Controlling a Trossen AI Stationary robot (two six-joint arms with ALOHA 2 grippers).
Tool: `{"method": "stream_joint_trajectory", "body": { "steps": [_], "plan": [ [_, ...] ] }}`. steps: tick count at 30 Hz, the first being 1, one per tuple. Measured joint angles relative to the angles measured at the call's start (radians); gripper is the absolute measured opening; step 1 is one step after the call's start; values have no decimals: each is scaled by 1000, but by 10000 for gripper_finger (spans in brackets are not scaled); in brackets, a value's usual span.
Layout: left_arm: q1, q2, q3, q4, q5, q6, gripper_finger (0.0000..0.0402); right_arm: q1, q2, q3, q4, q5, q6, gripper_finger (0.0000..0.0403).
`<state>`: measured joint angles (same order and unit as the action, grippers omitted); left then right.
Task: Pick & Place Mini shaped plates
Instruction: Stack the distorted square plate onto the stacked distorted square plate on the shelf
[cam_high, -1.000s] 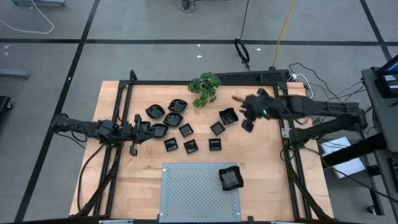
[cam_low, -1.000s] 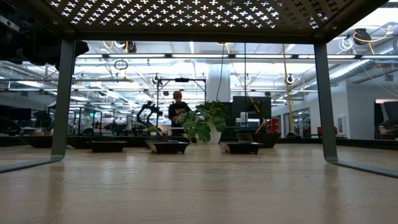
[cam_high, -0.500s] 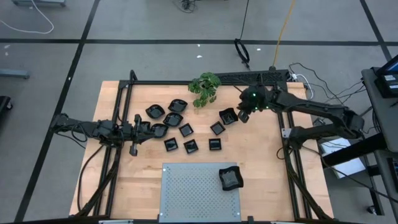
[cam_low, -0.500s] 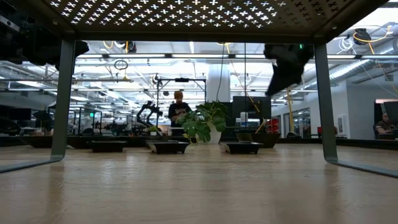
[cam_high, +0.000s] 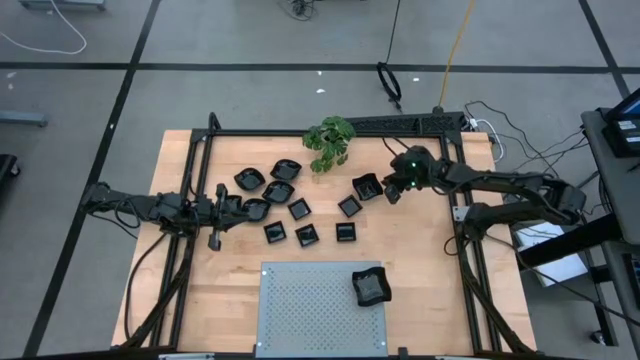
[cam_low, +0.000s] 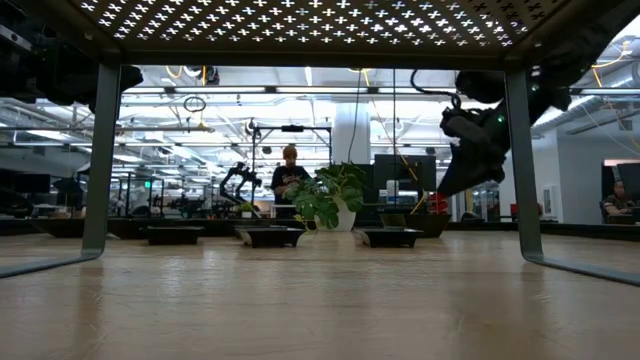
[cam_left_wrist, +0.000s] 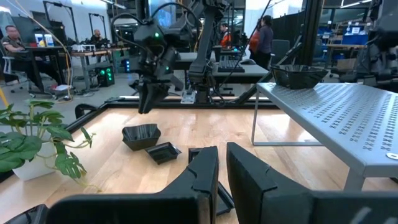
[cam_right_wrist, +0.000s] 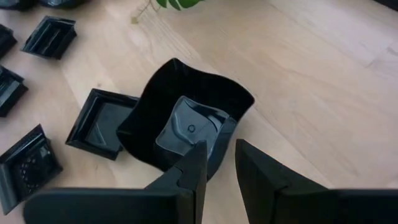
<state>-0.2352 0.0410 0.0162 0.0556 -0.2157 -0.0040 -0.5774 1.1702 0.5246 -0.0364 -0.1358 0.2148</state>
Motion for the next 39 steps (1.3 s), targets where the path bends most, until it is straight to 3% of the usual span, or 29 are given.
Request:
{"method": "stream_joint_trajectory", "body": {
  "steps": [17, 20, 39],
  "plan": [
    [0, 0, 0, 0, 0, 0, 35, -27, 146, -10, 92, -1, 62, 75],
    [0, 0, 0, 0, 0, 0, 35, -26, 160, -11, 110, -57, 68, 75],
    [0, 0, 0, 0, 0, 0, 35, -25, 169, -10, 141, -77, 122, 75]
  ]
}}
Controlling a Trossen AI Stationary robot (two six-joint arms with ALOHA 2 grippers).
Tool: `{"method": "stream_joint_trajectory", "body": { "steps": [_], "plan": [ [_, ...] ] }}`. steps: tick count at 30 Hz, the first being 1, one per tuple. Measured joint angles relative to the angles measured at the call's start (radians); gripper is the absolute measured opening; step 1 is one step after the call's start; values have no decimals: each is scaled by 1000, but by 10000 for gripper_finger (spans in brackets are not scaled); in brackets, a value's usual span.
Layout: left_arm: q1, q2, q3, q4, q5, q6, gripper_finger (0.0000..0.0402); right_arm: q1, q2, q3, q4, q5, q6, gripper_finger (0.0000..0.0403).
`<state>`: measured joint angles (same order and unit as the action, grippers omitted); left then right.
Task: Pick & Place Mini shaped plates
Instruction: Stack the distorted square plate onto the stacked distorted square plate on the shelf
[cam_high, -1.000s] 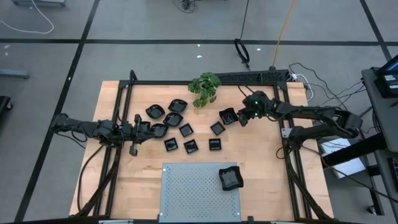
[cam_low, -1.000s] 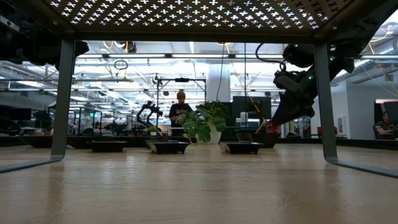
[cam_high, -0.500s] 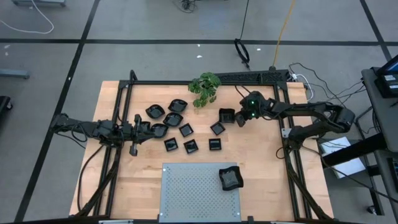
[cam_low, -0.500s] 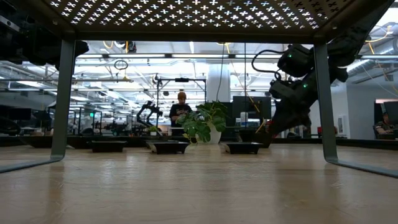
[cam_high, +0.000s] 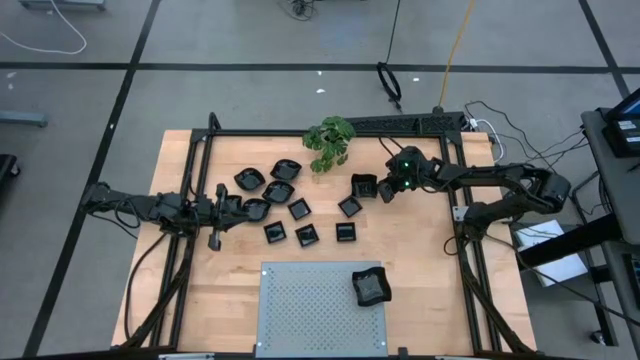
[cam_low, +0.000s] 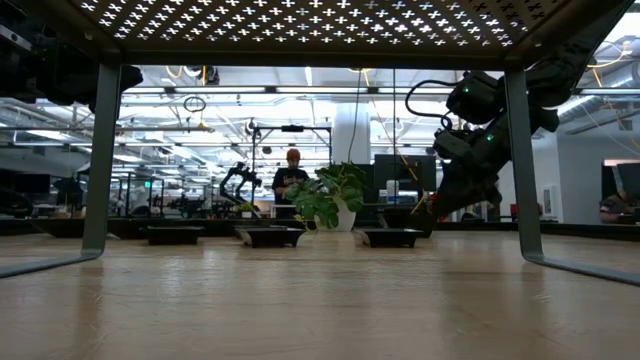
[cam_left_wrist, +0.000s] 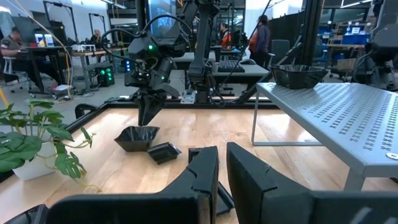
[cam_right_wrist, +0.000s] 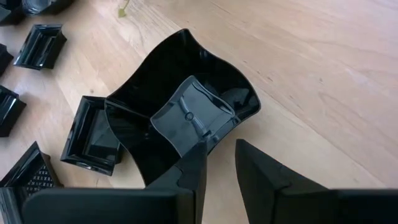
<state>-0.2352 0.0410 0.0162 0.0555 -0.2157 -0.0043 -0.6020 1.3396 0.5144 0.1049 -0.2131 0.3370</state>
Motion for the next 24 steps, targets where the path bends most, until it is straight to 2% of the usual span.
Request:
{"method": "stream_joint_trajectory", "body": {
  "steps": [9, 17, 24],
  "plan": [
    [0, 0, 0, 0, 0, 0, 35, 1, 0, 0, 20, -7, 17, 75],
    [0, 0, 0, 0, 0, 0, 35, 2, 0, 1, 49, -25, -63, 75],
    [0, 0, 0, 0, 0, 0, 35, 2, 0, 1, 49, -27, -70, 75]
  ]
}}
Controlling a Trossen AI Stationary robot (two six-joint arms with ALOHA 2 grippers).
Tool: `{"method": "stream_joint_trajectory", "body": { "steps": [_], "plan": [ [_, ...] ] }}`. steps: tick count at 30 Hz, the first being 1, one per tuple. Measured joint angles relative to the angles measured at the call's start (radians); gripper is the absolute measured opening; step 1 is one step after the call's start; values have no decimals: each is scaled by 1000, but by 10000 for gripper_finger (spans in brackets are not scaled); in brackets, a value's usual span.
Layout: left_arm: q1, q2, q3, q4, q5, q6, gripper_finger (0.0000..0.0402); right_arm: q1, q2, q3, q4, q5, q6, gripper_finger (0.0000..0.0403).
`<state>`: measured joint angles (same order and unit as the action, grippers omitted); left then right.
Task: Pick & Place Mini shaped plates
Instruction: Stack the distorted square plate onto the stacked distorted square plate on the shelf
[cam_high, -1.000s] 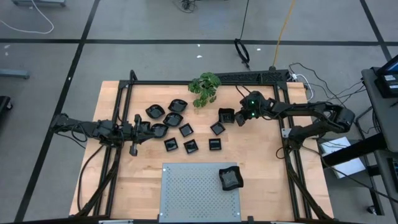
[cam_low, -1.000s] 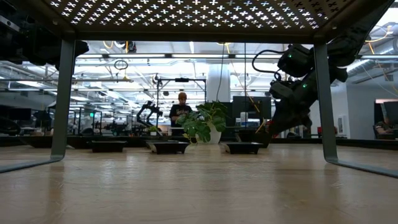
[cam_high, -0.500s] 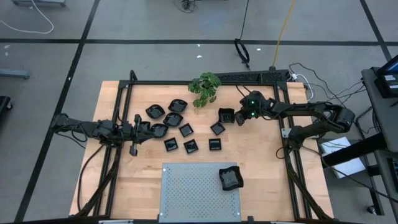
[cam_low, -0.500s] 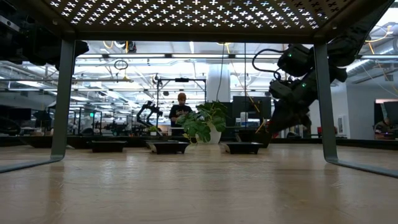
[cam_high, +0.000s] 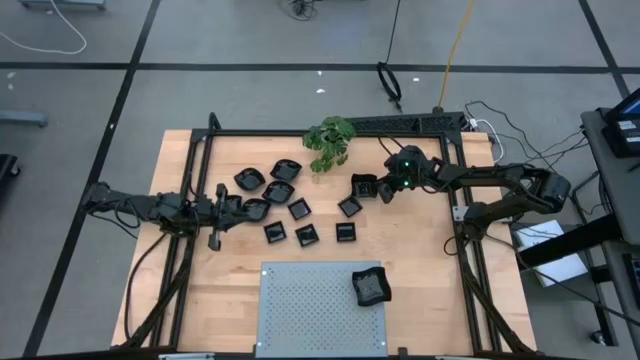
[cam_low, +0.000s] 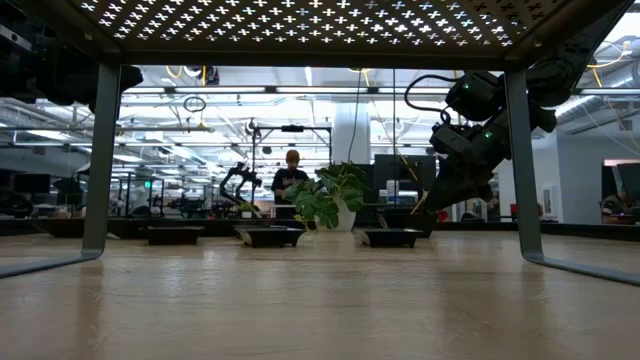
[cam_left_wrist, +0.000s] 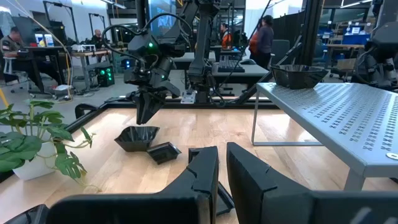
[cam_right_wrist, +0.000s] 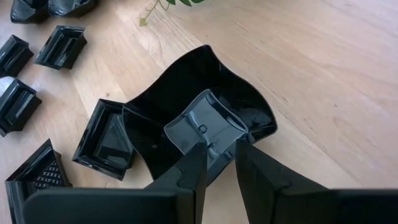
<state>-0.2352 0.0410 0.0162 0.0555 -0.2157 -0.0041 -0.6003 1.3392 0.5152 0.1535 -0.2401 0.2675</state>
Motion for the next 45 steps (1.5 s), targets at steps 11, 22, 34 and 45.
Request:
{"method": "stream_joint_trajectory", "body": {
  "steps": [11, 22, 34, 45],
  "plan": [
    [0, 0, 0, 0, 0, 0, 35, 0, 0, 0, -56, 0, 38, 89],
    [0, 0, 0, 0, 0, 0, 35, 0, 0, 0, -24, 2, 69, 171],
    [0, 0, 0, 0, 0, 0, 35, 0, 66, -1, -44, 7, 32, 173],
    [0, 0, 0, 0, 0, 0, 35, -3, 72, -1, -3, 9, 30, 144]
  ]
}}
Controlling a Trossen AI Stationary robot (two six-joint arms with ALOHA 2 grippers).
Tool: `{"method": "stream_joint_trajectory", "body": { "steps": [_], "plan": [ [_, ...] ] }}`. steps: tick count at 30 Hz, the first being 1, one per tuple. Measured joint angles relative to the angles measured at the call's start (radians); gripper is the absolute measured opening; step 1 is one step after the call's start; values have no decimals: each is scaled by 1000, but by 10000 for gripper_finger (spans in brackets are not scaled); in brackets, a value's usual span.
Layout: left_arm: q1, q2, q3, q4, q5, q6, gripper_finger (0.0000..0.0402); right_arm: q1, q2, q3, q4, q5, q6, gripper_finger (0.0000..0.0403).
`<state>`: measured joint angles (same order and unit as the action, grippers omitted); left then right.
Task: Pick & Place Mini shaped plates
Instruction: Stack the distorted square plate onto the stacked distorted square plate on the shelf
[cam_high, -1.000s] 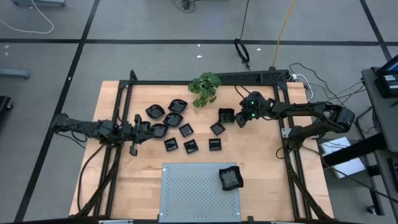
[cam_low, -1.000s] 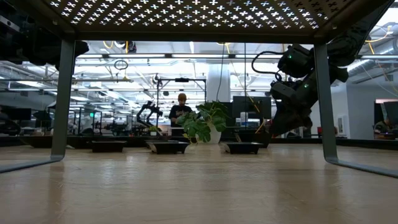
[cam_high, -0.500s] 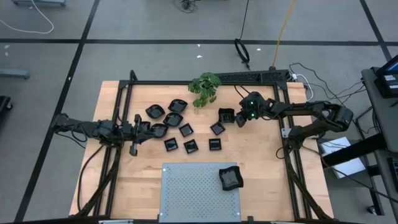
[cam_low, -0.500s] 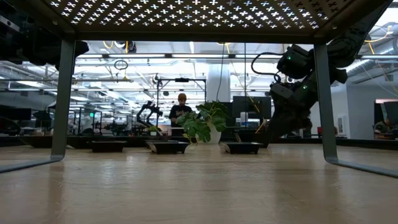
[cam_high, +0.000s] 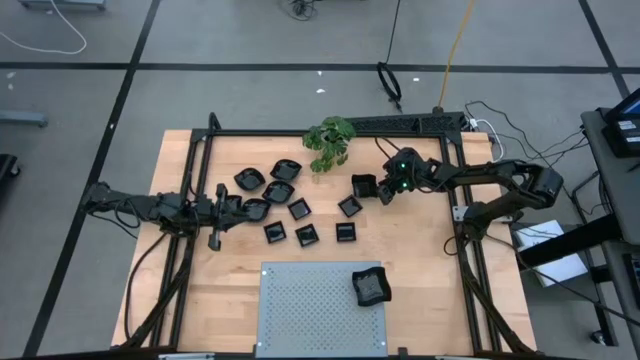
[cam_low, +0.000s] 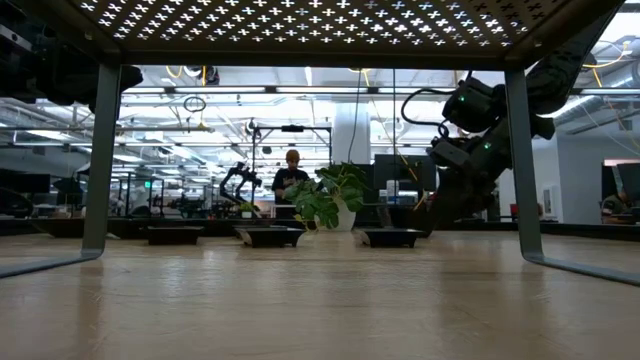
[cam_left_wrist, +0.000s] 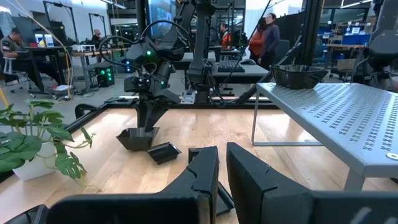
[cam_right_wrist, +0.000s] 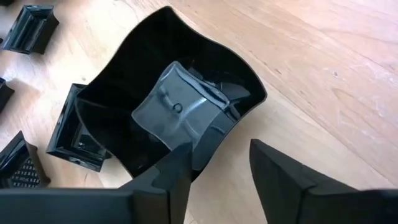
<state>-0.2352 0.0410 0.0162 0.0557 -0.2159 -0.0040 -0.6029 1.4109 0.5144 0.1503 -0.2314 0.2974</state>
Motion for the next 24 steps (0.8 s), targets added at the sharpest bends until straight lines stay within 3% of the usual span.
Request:
{"method": "stream_joint_trajectory", "body": {
  "steps": [13, 24],
  "plan": [
    [0, 0, 0, 0, 0, 0, 35, 0, 0, 0, 5, -6, -4, 55],
    [0, 0, 0, 0, 0, 0, 35, 0, 0, 0, 1, -1, 8, 49]
  ]
}}
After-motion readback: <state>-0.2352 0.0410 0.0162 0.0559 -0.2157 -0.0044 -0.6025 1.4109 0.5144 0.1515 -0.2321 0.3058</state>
